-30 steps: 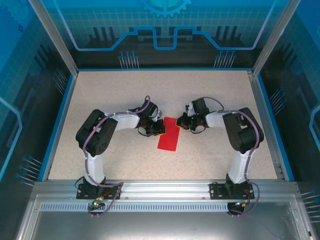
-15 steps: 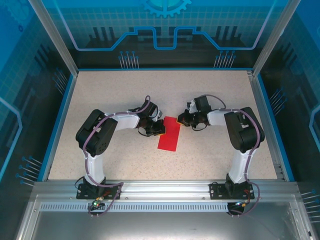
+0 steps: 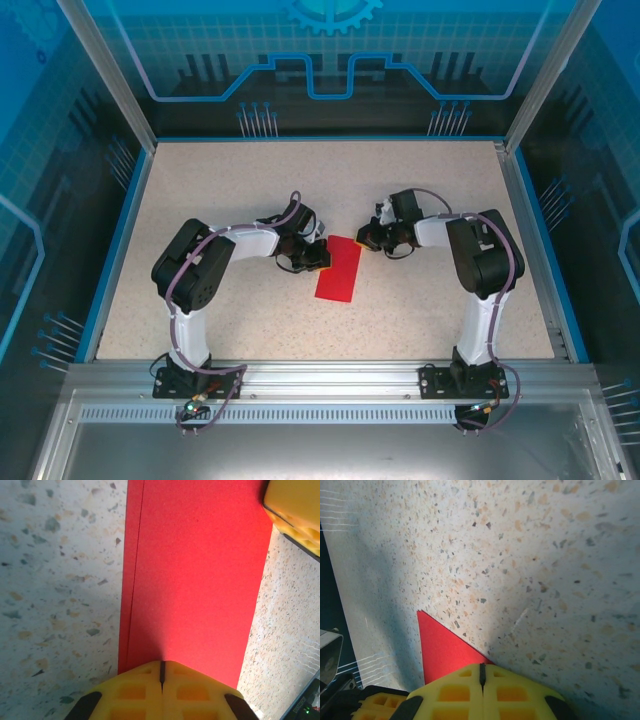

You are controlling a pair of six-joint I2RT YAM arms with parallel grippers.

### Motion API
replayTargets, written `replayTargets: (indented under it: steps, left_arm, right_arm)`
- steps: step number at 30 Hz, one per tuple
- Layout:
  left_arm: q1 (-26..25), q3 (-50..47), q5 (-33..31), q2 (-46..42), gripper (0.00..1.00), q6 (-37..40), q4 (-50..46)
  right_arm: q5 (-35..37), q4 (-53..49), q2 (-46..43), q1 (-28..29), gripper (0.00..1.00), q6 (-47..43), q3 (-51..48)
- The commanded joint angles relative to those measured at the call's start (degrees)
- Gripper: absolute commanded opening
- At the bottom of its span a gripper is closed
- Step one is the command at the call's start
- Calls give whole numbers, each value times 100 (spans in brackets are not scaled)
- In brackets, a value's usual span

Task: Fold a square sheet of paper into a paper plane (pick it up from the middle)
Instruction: Fold the square sheet of paper in half at the center of the table.

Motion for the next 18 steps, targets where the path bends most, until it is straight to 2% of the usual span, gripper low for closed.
replayTargets:
  steps: [1, 6, 18]
  left_arm:
    - [-37, -172, -731, 363, 0, 106, -737]
    - [-38, -163, -718, 355, 0, 94, -727]
    - [-38, -204, -730, 318, 0, 80, -714]
  right_arm:
    - [170, -544, -223, -21, 1, -200, 272]
    - [134, -677, -92, -22, 1, -209, 520]
    - [242, -274, 378, -36, 1, 97, 186]
